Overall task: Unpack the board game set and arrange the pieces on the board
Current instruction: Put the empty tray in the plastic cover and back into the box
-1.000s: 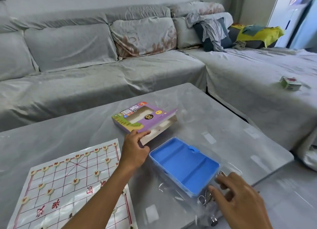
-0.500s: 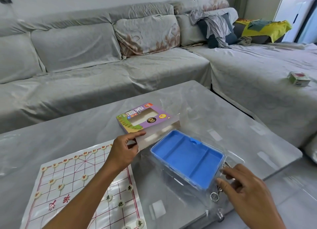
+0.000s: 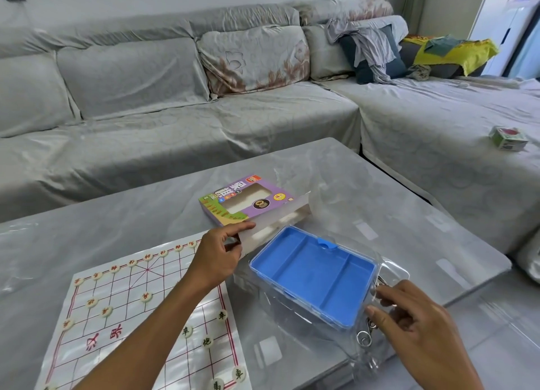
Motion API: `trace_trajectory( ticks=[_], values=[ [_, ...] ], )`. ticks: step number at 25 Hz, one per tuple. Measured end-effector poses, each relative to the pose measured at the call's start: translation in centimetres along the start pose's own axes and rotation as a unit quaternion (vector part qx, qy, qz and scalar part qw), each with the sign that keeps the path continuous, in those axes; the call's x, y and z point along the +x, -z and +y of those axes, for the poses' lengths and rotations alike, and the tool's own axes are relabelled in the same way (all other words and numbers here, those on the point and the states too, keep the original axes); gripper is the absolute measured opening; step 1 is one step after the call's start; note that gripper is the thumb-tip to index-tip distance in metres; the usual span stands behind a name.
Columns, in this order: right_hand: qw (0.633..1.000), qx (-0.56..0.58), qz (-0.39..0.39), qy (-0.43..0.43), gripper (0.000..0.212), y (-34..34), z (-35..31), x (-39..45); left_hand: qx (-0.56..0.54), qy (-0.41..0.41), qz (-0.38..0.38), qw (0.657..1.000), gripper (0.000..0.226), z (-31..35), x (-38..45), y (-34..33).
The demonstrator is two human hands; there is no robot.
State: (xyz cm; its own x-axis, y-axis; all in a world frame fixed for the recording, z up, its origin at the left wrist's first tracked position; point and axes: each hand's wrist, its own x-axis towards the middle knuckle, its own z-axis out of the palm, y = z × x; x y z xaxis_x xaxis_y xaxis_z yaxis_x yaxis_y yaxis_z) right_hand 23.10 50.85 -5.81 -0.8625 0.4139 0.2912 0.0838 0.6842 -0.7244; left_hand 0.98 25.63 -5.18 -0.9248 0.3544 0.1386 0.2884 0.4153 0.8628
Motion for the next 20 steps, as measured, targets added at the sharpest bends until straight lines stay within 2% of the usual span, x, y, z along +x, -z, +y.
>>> trace_trajectory(
  ticks=[6, 10, 13, 20],
  values=[
    [1.000, -0.001, 0.001, -0.003, 0.029, 0.1, 0.1, 0.0, -0.002, 0.001, 0.005, 1.000, 0.053, 0.2, -0.1, 0.3],
    [0.998, -0.039, -0.028, -0.031, 0.023, -0.1, 0.1, 0.2, -0.012, -0.003, 0.004, 1.000, 0.051, 0.8, -0.3, 0.3],
    [0.996, -0.057, -0.016, -0.065, 0.020, -0.1, 0.1, 0.4, -0.001, -0.013, -0.011, 1.000, 0.050, 0.9, -0.5, 0.1],
    [0.982, -0.159, -0.006, -0.098, 0.031, -0.9, -1.7, -0.1, 0.041, -0.056, -0.009, 0.998, 0.046, 1.2, -1.0, -1.5]
  ],
)
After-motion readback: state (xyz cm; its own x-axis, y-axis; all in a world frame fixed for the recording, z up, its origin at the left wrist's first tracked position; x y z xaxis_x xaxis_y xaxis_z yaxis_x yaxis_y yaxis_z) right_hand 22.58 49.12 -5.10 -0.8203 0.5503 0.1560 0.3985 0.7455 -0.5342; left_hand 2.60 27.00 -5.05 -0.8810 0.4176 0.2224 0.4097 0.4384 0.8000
